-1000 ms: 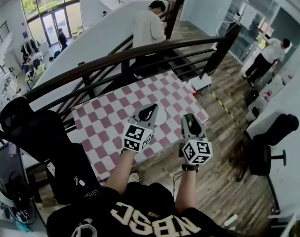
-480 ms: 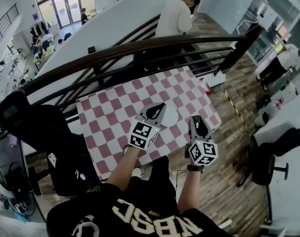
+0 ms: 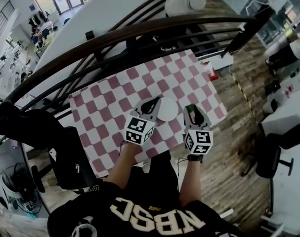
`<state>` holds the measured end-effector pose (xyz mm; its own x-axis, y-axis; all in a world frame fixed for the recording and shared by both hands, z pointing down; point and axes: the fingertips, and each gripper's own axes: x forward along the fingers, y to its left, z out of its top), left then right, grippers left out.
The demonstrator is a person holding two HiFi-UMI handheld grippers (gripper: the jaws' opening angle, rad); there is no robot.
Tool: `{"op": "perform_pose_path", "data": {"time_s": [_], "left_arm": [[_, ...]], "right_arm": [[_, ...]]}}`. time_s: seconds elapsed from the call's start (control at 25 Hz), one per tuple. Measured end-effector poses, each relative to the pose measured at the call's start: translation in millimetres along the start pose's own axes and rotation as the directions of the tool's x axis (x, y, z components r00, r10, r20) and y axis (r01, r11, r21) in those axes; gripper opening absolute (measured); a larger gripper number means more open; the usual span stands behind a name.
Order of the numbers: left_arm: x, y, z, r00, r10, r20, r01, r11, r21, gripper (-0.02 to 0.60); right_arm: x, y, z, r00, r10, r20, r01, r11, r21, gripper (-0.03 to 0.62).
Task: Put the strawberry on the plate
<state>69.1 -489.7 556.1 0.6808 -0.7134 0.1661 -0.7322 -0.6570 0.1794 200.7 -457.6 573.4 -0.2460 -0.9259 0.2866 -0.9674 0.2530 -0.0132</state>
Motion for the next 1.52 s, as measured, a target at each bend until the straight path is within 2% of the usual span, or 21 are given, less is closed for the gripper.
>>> {"op": "perform_pose_path", "data": {"time_s": [0.2,0.4,0.6,0.76,0.88,1.0,1.12,1.24,1.36,1.52], "left_arm": [[24,16,-40,0.996,0.038,-0.085,-0.041,0.998,-0.042,0.014],[46,34,-76,0.986,0.068,-0.151,-0.079,0.995,-0.068,0.014],[53,45,-117,0.969,0.1,-0.227,-0.125,0.987,-0.099,0.014],[47,45,-154,0.947,0.108,-0.304,-0.151,0.981,-0.122,0.014],[47,49,-170,0.936,0.115,-0.333,-0.165,0.978,-0.124,0.014],[41,47,-182,0.926,0.117,-0.358,-0.172,0.977,-0.126,0.014],[40,46,-181,0.926,0.118,-0.358,-0.172,0.978,-0.122,0.014],[42,47,-172,0.933,0.115,-0.34,-0.163,0.98,-0.114,0.014],[41,42,-151,0.947,0.105,-0.302,-0.141,0.985,-0.099,0.014],[39,32,-107,0.971,0.084,-0.225,-0.103,0.992,-0.074,0.014]], "right_arm": [[43,2,-48,0.99,0.066,-0.121,-0.064,0.998,0.022,0.149],[84,15,-102,0.962,0.132,-0.238,-0.129,0.991,0.029,0.149],[111,28,-162,0.919,0.173,-0.355,-0.174,0.984,0.03,0.149],[116,42,-213,0.866,0.181,-0.465,-0.201,0.98,0.008,0.149],[125,47,-238,0.831,0.185,-0.524,-0.225,0.974,-0.013,0.149],[125,51,-252,0.813,0.177,-0.555,-0.227,0.974,-0.021,0.15],[126,49,-251,0.818,0.176,-0.548,-0.214,0.977,-0.007,0.164],[128,44,-237,0.838,0.164,-0.521,-0.199,0.98,-0.011,0.187],[122,38,-210,0.869,0.145,-0.472,-0.174,0.985,-0.018,0.189],[104,35,-149,0.925,0.144,-0.353,-0.147,0.989,0.019,0.187]]}}
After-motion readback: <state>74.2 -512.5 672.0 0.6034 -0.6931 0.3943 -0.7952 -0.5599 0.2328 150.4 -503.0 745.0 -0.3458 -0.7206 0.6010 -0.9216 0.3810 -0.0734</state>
